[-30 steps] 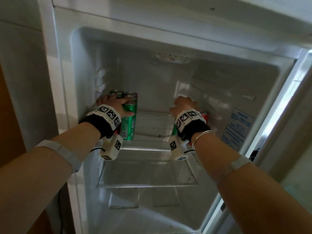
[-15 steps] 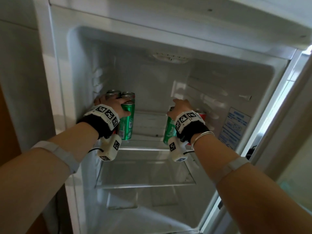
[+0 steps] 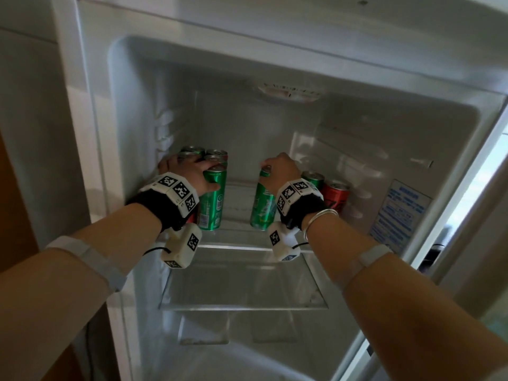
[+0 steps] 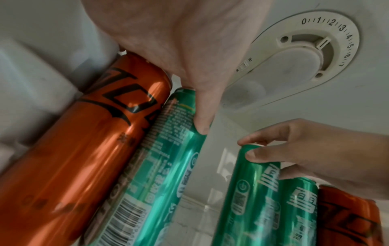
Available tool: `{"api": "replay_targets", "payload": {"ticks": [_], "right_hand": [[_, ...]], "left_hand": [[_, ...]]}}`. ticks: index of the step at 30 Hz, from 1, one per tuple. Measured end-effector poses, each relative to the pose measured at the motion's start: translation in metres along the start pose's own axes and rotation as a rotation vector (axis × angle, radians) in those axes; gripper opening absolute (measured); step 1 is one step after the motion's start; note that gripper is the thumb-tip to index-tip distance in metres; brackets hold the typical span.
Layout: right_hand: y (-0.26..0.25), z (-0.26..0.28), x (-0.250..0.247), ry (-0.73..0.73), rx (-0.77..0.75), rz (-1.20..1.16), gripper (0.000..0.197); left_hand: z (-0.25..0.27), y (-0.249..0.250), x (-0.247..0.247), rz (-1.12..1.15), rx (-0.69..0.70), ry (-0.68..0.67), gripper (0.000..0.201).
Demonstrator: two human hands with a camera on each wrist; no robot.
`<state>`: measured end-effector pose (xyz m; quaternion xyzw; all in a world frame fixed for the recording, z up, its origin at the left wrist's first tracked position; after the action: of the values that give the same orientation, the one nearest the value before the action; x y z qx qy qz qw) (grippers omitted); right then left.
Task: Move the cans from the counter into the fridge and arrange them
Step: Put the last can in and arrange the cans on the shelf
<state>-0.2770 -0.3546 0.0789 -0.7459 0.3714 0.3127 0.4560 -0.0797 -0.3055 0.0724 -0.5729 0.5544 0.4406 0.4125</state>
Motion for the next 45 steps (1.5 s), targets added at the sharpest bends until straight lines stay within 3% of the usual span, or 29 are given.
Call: {"api": "replay_targets", "payload": {"ticks": [15, 22, 26, 30, 33, 36, 40, 45], "right_hand": [[-0.01, -0.081, 0.06, 0.004, -0.067, -0.321, 0.043], [-0.02, -0.083, 0.071, 0.035, -0.104, -0.404, 0.036], [-0.015, -0.073, 0.064, 0.015, -0.099, -0.471, 0.043], [-0.001, -0.064, 0.024, 0.103, -0.128, -0.163, 0.034], [0.017, -0.055, -0.009, 0.064, 0.002, 0.135, 0.031], [0.028, -0.036, -0.032, -0.039, 0.153, 0.258, 0.038], [0.035, -0.009, -0.049, -0.198, 0.171, 0.496, 0.046], [0.04, -0.004, -0.053, -0.201, 0.212, 0.552, 0.07]], "left_hand": [[-0.005, 0.0, 0.006, -0.038, -0.028, 0.0, 0.067], [-0.004, 0.0, 0.004, -0.052, -0.026, -0.016, 0.068], [-0.003, 0.001, 0.004, -0.05, -0.032, -0.023, 0.068], [-0.003, 0.0, 0.005, -0.041, -0.023, -0.011, 0.068], [-0.003, -0.001, 0.005, -0.05, -0.01, 0.01, 0.067], [-0.002, -0.001, 0.005, -0.039, -0.01, 0.006, 0.068], [-0.001, -0.001, 0.003, -0.02, 0.004, 0.004, 0.068], [0.002, 0.001, 0.002, -0.013, 0.012, -0.001, 0.068]]}}
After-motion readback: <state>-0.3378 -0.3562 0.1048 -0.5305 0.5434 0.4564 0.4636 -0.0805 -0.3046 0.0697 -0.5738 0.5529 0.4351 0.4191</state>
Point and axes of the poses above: each hand's wrist, its own z-axis away from the middle knuckle, its own x-axis out of the palm, y = z × x, the point moved 1 cm from there along -z, towards the middle knuckle, and after that the axes turned 9 degrees about -z, right-handed, at the moved point
